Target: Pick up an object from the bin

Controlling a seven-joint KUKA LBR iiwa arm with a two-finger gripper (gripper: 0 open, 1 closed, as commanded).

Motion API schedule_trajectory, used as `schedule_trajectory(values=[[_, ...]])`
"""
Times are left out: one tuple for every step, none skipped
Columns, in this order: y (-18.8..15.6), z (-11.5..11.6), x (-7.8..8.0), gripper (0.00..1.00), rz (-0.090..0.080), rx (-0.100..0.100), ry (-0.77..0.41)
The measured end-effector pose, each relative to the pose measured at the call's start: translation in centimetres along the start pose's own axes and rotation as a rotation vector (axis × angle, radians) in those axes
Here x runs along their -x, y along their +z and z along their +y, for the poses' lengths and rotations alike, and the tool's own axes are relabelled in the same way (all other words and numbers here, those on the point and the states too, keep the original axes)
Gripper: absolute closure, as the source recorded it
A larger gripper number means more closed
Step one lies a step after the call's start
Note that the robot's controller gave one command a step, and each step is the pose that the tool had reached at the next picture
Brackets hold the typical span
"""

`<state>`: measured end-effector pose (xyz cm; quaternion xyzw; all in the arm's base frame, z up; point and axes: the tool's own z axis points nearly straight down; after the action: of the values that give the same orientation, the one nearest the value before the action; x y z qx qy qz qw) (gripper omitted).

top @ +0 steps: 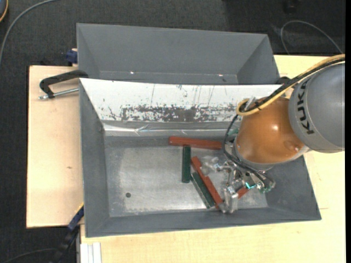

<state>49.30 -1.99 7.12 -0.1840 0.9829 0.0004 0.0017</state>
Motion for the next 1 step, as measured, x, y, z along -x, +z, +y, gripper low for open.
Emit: schedule_trajectory(values=[[0.00, 0.00, 0.00, 0.00, 0.000, 0.000, 0.000]])
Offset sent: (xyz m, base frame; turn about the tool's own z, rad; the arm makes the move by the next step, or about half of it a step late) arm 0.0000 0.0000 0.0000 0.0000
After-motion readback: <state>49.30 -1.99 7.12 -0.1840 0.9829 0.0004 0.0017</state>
